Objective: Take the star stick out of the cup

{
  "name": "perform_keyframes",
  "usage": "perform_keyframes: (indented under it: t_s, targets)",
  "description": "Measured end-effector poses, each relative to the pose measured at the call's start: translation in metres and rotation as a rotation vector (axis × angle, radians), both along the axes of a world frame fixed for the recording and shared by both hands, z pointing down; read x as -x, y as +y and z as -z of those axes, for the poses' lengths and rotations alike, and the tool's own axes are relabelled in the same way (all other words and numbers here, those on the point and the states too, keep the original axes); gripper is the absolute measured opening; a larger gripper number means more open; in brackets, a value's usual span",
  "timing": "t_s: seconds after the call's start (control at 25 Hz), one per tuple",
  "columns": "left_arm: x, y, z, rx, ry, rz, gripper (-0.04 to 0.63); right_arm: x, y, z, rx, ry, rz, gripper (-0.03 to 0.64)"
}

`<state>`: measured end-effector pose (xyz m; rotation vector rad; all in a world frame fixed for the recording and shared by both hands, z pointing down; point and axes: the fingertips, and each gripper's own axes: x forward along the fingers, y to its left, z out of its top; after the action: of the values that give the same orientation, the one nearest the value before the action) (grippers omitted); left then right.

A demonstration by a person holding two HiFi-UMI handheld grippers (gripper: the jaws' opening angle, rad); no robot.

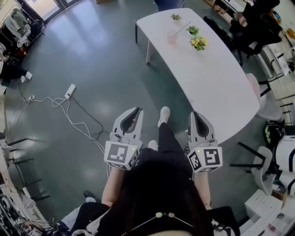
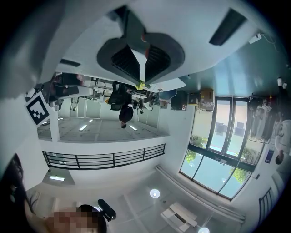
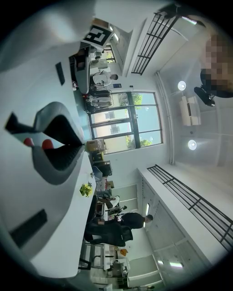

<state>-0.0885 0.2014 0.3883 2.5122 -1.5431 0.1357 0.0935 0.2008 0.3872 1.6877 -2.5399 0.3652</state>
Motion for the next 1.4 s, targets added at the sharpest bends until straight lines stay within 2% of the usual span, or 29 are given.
perform_keyframes:
  t_s: [0.24,0.56,0.92,1.08,1.16,1.4]
  targets:
    - [-0.006,-0.053,-0.006,0.014,-0.006,-0.022,0.037,-0.001,-0.058,-0.004,0.015,0.008,0.012,0.003]
    - [-0.022,-0.164,-0.012,0.040,-0.031,-0.020,0.037,-0.007,-0.172,-0.023,0.059,0.009,0.046,0.003]
    - [-0.048,-0.295,0.006,0.018,-0.032,-0.011,0.037,-0.027,-0.305,-0.042,0.127,-0.066,0.096,0.004]
    - [-0.054,-0.321,0.002,0.033,-0.030,-0.015,0.037,-0.034,-0.355,-0.058,0.172,-0.093,0.082,0.006]
    - [-0.054,-0.330,0.000,0.047,-0.031,-0.014,0.037,-0.036,-0.381,-0.066,0.189,-0.108,0.068,0.073]
    - [-0.042,-0.351,-0.005,0.061,-0.024,-0.018,0.037,-0.042,-0.452,-0.102,0.239,-0.173,-0.067,0.105]
